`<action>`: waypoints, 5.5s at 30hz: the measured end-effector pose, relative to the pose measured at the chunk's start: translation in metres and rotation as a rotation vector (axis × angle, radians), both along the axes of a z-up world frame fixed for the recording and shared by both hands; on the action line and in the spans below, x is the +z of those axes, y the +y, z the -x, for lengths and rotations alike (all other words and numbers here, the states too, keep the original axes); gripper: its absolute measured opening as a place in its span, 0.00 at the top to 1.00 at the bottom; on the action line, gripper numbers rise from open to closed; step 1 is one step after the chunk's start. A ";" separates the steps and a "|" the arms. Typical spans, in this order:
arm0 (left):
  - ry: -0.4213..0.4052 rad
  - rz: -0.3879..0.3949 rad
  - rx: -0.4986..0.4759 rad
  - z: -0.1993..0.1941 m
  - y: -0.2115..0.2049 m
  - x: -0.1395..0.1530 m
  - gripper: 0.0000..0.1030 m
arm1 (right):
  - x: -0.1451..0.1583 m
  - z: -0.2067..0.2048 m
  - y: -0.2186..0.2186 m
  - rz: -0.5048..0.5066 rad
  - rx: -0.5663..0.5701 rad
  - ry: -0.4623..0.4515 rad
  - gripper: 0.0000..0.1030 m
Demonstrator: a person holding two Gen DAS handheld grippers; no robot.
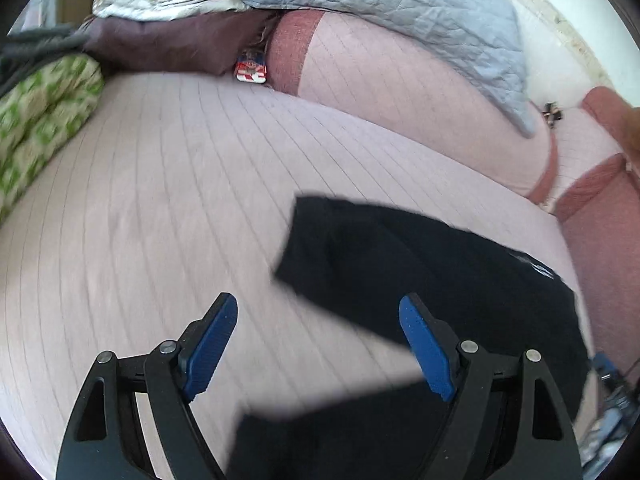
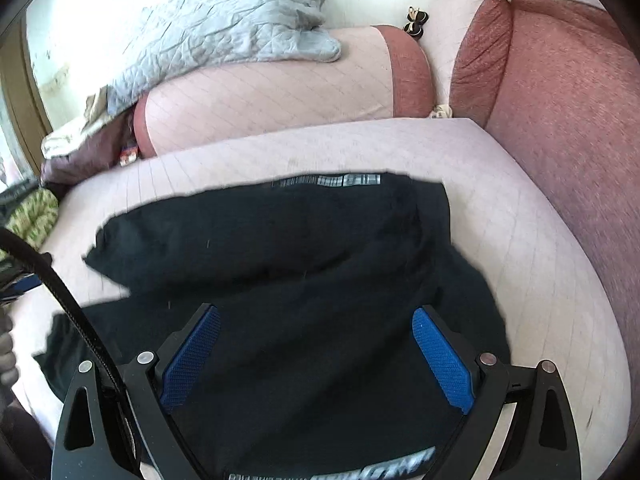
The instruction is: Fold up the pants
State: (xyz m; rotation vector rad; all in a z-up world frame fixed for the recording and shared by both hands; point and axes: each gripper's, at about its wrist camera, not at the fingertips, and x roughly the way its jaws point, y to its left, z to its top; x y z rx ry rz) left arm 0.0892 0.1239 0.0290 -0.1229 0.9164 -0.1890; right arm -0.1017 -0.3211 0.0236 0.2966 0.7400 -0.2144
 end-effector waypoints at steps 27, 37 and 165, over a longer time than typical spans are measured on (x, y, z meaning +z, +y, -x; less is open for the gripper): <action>0.125 -0.053 -0.291 -0.138 -0.080 -0.053 0.85 | -0.054 -0.228 -0.054 0.087 0.409 0.286 0.13; 0.012 -0.103 -0.251 -0.107 -0.093 -0.008 0.87 | -0.019 -0.201 -0.029 0.057 0.373 0.223 0.83; 0.005 0.255 0.022 0.105 0.029 -0.016 0.52 | -0.008 -0.025 0.216 -0.296 0.443 0.088 0.47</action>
